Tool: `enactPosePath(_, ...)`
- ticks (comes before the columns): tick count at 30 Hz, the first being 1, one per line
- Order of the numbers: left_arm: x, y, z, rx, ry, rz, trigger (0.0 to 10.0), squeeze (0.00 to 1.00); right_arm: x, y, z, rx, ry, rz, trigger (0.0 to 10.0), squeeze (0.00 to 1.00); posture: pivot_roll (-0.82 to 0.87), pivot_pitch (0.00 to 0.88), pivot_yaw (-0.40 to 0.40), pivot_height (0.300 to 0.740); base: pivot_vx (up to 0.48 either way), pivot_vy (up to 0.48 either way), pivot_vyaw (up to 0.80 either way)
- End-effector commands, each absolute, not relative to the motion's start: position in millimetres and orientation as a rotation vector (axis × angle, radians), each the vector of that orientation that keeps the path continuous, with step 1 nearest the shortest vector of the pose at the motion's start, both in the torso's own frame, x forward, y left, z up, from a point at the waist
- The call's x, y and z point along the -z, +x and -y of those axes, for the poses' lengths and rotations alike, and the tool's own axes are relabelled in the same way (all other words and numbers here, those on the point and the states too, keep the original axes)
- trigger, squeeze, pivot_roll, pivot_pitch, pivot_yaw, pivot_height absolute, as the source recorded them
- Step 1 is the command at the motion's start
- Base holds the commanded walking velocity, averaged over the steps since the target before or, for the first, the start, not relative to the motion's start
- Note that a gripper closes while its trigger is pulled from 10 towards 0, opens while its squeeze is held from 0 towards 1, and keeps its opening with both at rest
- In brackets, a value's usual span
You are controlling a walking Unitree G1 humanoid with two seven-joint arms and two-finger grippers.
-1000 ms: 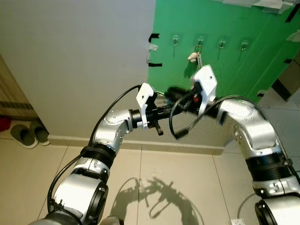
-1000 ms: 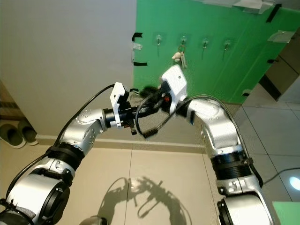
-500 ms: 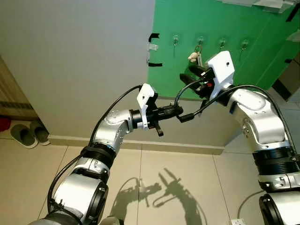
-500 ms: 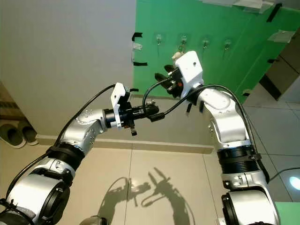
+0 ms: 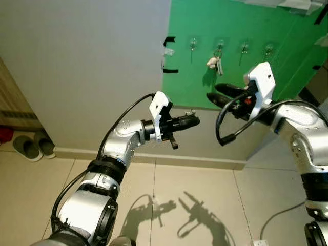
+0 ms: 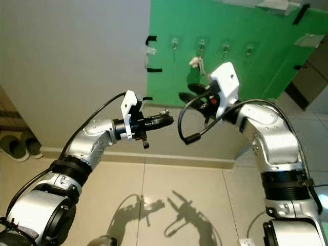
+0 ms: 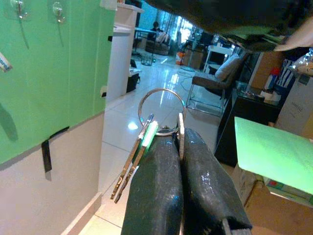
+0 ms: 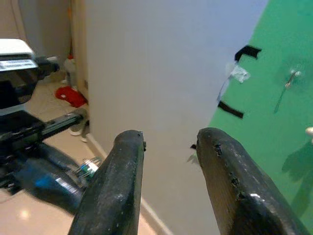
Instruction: Hang keys on a hook
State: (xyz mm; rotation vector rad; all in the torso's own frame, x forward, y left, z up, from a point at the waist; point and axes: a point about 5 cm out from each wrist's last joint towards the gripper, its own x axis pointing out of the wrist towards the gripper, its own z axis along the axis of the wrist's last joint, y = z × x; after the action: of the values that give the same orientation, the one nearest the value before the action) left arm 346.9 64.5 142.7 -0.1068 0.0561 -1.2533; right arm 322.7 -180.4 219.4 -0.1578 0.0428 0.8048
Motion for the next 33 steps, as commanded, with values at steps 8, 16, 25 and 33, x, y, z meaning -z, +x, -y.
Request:
enactPosePath(8, -144, 347, -64, 1.25, -0.078, -0.047, 0.0, 0.0, -212, 308, 173, -0.856, -0.105, -0.078, 10.0, 0.0, -0.08, 0.0, -0.022, 0.74, 0.0, 0.0, 0.0)
enactPosePath(16, -144, 347, -65, 1.244, -0.073, -0.048, 0.0, 0.0, -200, 292, 160, -0.906, -0.059, -0.124, 10.0, 0.0, -0.07, 0.0, -0.029, 0.74, 0.0, 0.0, 0.0)
enactPosePath(25, -142, 347, -65, 1.238, -0.074, -0.052, 0.0, 0.0, -198, 284, 169, -0.888, -0.048, -0.141, 10.0, 0.0, -0.07, 0.0, -0.029, 0.74, 0.0, 0.0, 0.0)
enactPosePath(33, -141, 348, -65, 1.229, -0.056, -0.06, 0.0, 0.0, -194, 285, 157, -0.786, -0.003, -0.204, 10.0, 0.0, -0.08, 0.0, -0.032, 0.74, 0.0, 0.0, 0.0)
